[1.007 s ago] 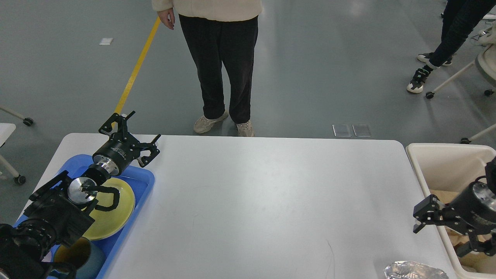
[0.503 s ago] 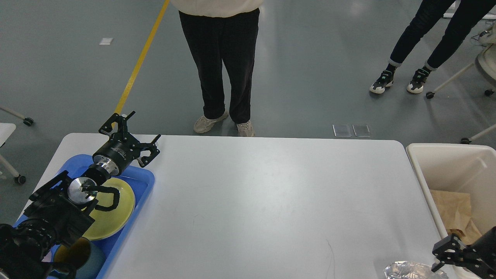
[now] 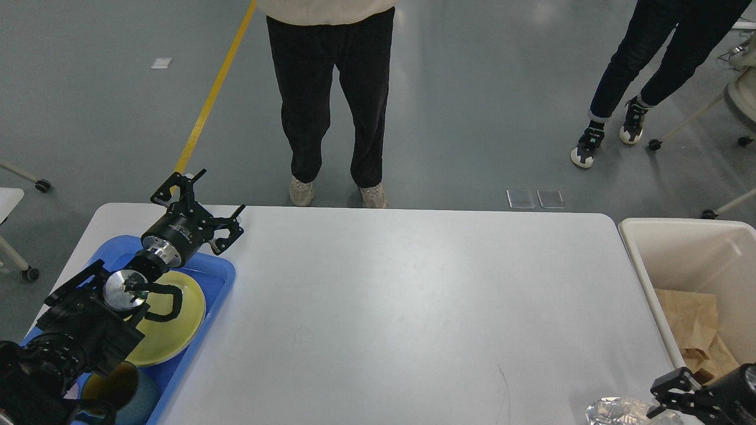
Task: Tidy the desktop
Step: 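Close the right gripper on the clear plastic bag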
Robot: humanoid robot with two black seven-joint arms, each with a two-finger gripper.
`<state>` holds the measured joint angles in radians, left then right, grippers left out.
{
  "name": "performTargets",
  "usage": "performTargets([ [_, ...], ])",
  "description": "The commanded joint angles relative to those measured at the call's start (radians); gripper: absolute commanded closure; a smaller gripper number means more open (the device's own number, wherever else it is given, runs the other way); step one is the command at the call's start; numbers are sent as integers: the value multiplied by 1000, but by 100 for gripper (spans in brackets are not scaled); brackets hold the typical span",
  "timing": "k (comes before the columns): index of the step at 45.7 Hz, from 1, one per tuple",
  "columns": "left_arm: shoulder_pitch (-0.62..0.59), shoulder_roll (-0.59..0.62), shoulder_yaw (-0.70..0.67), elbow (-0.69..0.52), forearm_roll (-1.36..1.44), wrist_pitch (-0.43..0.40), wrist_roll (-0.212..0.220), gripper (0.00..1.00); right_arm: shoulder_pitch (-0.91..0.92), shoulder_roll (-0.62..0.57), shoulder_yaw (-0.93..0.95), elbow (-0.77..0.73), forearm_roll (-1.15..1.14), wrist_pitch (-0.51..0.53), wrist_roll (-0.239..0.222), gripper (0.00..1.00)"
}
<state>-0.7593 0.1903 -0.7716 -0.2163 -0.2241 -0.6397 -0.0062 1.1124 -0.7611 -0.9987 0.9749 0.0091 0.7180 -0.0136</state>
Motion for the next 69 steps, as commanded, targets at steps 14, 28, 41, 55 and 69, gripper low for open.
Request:
performTargets([
  [14, 0, 0, 0, 0, 0, 0, 0, 4, -103, 0, 66, -48, 11, -6, 1, 0],
  [28, 0, 0, 0, 0, 0, 0, 0, 4, -177, 6, 118, -82, 114, -92, 1, 0],
  [41, 0, 0, 0, 0, 0, 0, 0, 4, -177, -1, 120, -79, 118, -241, 1, 19],
  [55, 0, 0, 0, 0, 0, 0, 0, 4, -164, -4, 121, -56, 138, -157, 3, 100],
  [69, 0, 0, 0, 0, 0, 0, 0, 4, -137, -6, 121, -56, 138, -124, 3, 100],
])
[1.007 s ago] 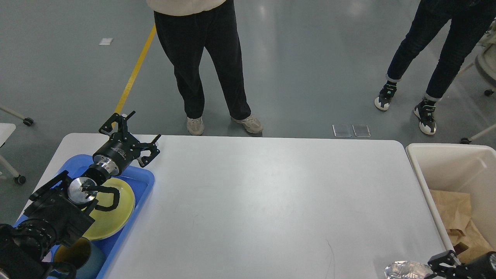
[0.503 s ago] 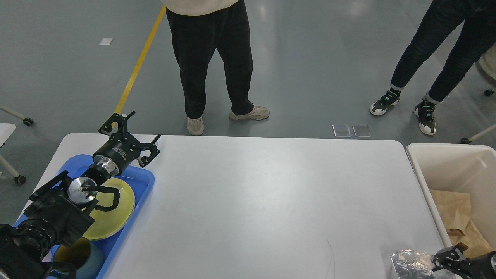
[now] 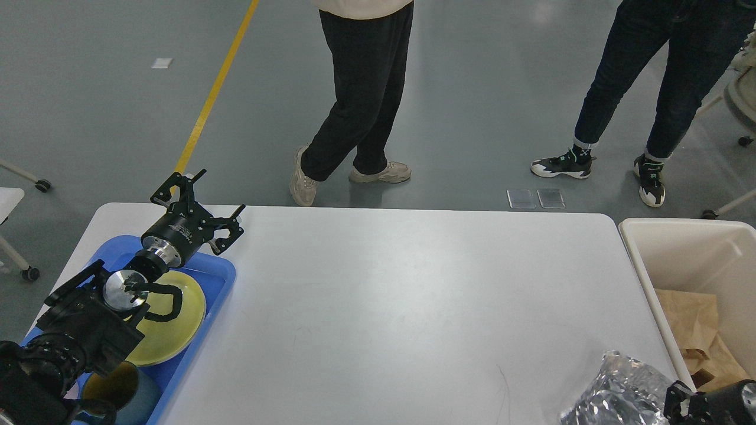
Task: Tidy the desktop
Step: 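Close the right gripper on the clear plastic bag, then lift the plastic bag and drop it into the white bin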
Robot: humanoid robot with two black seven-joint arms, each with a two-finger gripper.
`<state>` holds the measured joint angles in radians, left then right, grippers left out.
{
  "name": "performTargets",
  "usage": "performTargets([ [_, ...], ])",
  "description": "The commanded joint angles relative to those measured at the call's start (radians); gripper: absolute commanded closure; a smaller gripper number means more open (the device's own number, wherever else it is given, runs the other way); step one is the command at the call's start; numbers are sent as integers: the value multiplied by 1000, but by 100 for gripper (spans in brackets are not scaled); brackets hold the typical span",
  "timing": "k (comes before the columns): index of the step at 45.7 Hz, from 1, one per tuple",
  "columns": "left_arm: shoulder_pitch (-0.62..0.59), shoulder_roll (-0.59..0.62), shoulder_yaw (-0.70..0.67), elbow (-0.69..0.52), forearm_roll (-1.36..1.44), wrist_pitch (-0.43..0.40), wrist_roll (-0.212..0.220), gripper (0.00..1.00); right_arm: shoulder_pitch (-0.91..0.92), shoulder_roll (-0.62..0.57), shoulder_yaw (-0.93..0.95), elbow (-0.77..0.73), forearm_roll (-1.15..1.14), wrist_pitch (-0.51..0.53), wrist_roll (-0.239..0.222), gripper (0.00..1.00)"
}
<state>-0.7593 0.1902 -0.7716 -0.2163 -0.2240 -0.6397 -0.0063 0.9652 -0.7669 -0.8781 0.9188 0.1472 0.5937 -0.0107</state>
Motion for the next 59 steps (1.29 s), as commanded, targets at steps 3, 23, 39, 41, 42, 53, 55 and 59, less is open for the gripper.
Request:
performTargets([
  [3, 0, 0, 0, 0, 0, 0, 0, 4, 13, -2, 1, 0, 0, 0, 0, 100],
  [23, 0, 0, 0, 0, 0, 0, 0, 4, 171, -48, -59, 15, -11, 276, -6, 100],
  [39, 0, 0, 0, 0, 0, 0, 0, 4, 703, -40, -318, 71, -23, 366, -8, 100],
  [41, 0, 0, 0, 0, 0, 0, -1, 4, 765, -34, -338, 69, -26, 366, -9, 100],
  [42, 0, 0, 0, 0, 0, 0, 0, 4, 795, -29, -346, 69, -26, 366, -9, 100],
  [53, 0, 0, 0, 0, 0, 0, 0, 4, 1009, 44, -374, 38, -87, 366, -9, 100],
  [55, 0, 0, 0, 0, 0, 0, 0, 4, 1012, 60, -374, 22, -87, 366, -9, 100],
  [59, 0, 0, 0, 0, -1, 0, 0, 4, 1012, 72, -374, -9, -75, 366, -9, 100],
])
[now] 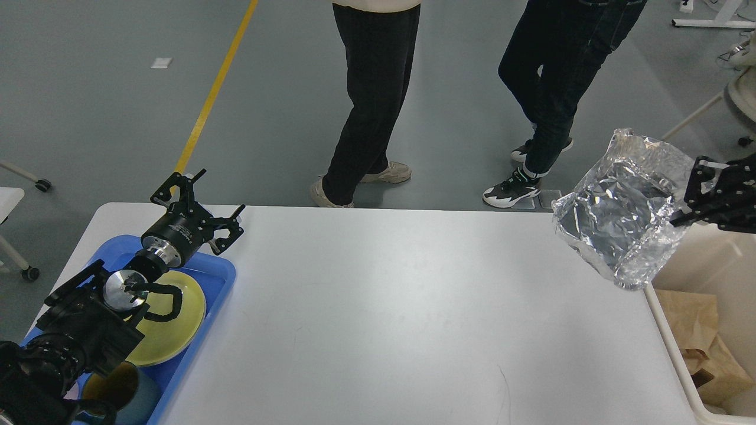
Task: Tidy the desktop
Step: 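Lift the plastic bag and drop it into the white bin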
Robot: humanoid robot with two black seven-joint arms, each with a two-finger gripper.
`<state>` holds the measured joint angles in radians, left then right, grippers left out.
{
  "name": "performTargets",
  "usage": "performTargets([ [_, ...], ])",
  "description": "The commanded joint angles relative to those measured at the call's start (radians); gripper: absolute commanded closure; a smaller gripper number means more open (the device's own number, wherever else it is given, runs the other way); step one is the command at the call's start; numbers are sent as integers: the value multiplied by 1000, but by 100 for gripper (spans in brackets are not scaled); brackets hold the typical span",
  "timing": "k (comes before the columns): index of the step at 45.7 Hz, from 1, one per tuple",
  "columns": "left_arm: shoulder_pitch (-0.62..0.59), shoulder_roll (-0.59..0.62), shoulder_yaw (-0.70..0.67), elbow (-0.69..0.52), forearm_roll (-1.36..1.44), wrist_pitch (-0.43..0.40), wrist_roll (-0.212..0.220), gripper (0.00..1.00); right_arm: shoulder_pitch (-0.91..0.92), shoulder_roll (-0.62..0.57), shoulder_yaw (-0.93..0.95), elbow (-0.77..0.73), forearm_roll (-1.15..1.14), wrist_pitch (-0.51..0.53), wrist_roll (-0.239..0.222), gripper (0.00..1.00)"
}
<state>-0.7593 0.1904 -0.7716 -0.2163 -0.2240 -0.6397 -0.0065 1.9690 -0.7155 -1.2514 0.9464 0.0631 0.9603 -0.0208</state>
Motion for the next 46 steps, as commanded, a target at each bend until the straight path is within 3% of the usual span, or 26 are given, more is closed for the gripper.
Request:
performTargets([
  [1, 0, 0, 0, 0, 0, 0, 0, 4, 7, 21, 0, -38, 9, 0, 2, 100],
  [6, 0, 0, 0, 0, 0, 0, 0, 4, -1, 7, -2, -40, 0, -11, 2, 100],
  [16, 0, 0, 0, 0, 0, 0, 0, 4, -113, -36, 0, -138, -3, -274, 4, 100],
  [29, 0, 0, 0, 0, 0, 0, 0, 4, -306, -42, 26, -305, -3, -512, 12, 100],
  [46, 0, 0, 0, 0, -1, 0, 0, 4, -709, -35, 270, -561, -2, -696, 13, 100],
])
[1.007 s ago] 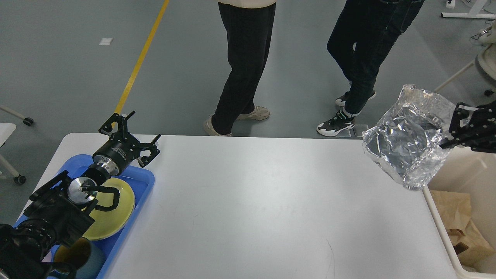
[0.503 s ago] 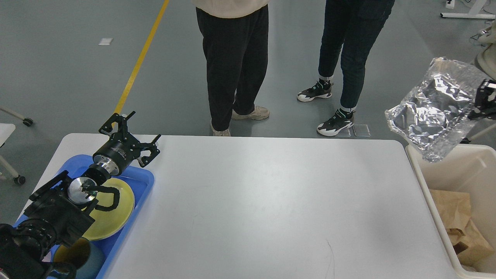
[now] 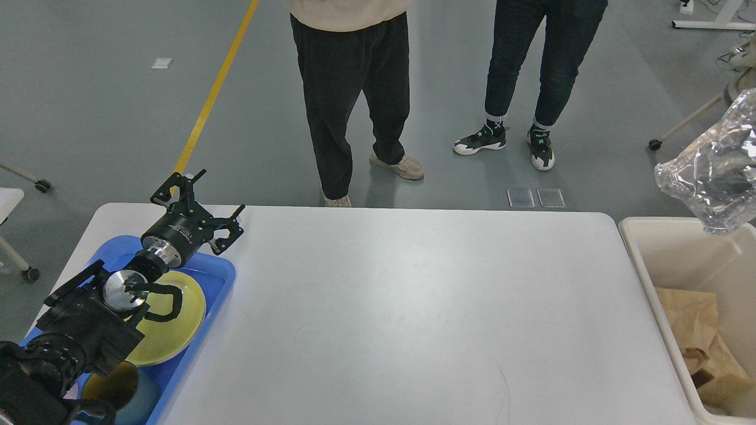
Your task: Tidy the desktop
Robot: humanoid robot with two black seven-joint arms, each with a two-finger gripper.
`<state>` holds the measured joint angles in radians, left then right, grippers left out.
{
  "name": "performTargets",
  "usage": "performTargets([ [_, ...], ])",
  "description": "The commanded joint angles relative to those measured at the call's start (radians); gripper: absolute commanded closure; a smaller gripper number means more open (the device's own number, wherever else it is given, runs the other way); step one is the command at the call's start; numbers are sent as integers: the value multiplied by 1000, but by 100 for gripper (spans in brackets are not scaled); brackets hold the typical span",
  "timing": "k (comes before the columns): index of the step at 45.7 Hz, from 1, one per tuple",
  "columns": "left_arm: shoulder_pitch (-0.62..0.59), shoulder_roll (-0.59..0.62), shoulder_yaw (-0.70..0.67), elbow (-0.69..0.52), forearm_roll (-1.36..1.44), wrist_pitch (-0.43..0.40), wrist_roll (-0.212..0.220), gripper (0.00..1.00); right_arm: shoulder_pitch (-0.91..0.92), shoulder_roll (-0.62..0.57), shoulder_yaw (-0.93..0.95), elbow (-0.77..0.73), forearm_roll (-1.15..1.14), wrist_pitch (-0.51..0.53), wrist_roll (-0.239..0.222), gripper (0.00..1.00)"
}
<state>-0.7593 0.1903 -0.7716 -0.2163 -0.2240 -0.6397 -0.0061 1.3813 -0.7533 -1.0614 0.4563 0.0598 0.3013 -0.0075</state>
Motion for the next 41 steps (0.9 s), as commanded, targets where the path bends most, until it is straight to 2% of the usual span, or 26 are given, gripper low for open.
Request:
performTargets([
  [1, 0, 1, 0, 0, 0, 0, 0, 4, -142, 3, 92, -80, 2, -44, 0, 100],
  [18, 0, 0, 0, 0, 0, 0, 0, 4, -367, 9, 211, -105, 15, -73, 0, 100],
  [28, 0, 0, 0, 0, 0, 0, 0, 4, -416, 43, 238, -103, 18, -70, -2, 100],
  [29, 0, 0, 0, 0, 0, 0, 0, 4, -418, 45, 238, -105, 18, -70, -2, 93],
  [31, 0, 0, 0, 0, 0, 0, 0, 4, -421, 45, 238, -105, 8, -70, -2, 61],
  [33, 0, 0, 0, 0, 0, 0, 0, 4, -424, 43, 239, -105, 3, -71, -2, 36],
  [35, 0, 0, 0, 0, 0, 0, 0, 4, -424, 43, 238, -107, 3, -71, -2, 28],
  [41, 0, 0, 0, 0, 0, 0, 0, 4, -426, 43, 238, -107, 6, -71, -2, 21],
])
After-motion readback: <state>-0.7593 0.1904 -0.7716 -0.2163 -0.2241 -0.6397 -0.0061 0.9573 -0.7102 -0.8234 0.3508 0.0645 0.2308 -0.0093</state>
